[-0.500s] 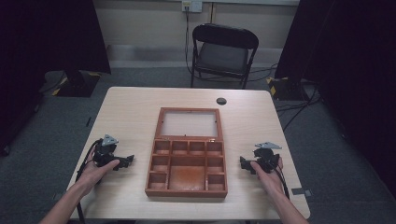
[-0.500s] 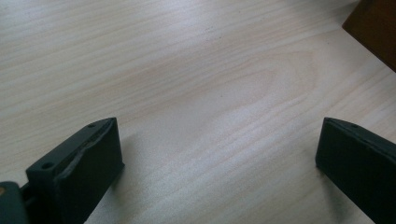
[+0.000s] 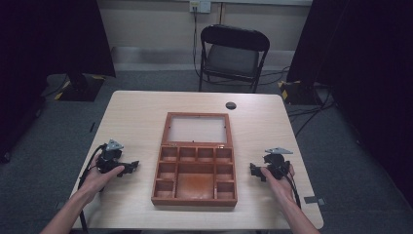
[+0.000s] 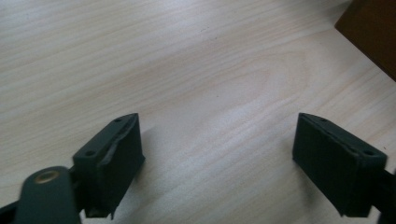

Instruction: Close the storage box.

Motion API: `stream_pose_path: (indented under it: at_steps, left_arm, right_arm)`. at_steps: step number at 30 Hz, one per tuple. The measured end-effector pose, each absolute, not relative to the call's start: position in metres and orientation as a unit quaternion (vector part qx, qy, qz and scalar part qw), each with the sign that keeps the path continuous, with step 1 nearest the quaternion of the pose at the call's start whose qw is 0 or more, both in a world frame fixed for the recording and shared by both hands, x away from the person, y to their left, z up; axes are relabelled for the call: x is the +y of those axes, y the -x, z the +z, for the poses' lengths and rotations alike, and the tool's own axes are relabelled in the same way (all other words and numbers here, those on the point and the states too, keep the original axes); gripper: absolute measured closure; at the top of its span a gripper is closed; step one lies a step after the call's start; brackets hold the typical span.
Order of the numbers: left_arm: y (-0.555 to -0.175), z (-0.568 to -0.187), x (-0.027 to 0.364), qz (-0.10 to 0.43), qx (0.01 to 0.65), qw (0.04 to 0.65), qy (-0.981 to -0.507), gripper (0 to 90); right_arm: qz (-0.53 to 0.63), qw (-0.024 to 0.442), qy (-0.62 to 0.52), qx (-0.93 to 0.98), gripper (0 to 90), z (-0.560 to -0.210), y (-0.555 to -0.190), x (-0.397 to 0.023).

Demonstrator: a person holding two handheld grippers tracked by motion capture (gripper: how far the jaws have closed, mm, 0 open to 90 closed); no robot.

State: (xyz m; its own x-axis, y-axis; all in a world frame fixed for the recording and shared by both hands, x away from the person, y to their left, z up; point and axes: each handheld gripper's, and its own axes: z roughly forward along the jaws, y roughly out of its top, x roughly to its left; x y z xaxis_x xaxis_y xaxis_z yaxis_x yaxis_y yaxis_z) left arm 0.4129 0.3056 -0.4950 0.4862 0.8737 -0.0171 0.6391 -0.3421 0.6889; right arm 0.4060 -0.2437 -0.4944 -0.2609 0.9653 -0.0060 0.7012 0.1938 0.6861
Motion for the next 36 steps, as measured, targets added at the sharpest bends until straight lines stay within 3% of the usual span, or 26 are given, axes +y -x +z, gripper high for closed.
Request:
stream_pose_path:
  at_steps: [2, 3, 5, 17, 20, 36]
  left_arm:
    - [-0.413, -0.493, 0.304, 0.169, 0.469, 0.325, -0.803, 15.8]
    - [-0.413, -0.492, 0.304, 0.169, 0.465, 0.323, -0.806, 16.0]
    - [-0.413, -0.49, 0.301, 0.17, 0.465, 0.326, -0.805, 16.3]
    - [-0.421, -0.468, 0.286, 0.18, 0.447, 0.349, -0.804, 18.1]
    - [-0.424, -0.466, 0.28, 0.186, 0.452, 0.358, -0.795, 24.2]
    - [-0.452, -0.452, 0.251, 0.162, 0.449, 0.377, -0.794, 23.3]
  right_arm:
    - [0.302, 0.21, -0.571, 0.734, 12.9, -0.489, -0.406, -0.244]
    - [0.301, 0.205, -0.57, 0.736, 18.1, -0.488, -0.405, -0.244]
    - [0.307, 0.207, -0.564, 0.738, 14.8, -0.485, -0.405, -0.243]
    - [0.342, 0.197, -0.538, 0.745, 18.5, -0.467, -0.412, -0.238]
    - [0.356, 0.182, -0.541, 0.739, 18.5, -0.464, -0.418, -0.235]
    - [0.396, 0.167, -0.509, 0.746, 18.5, -0.444, -0.455, -0.204]
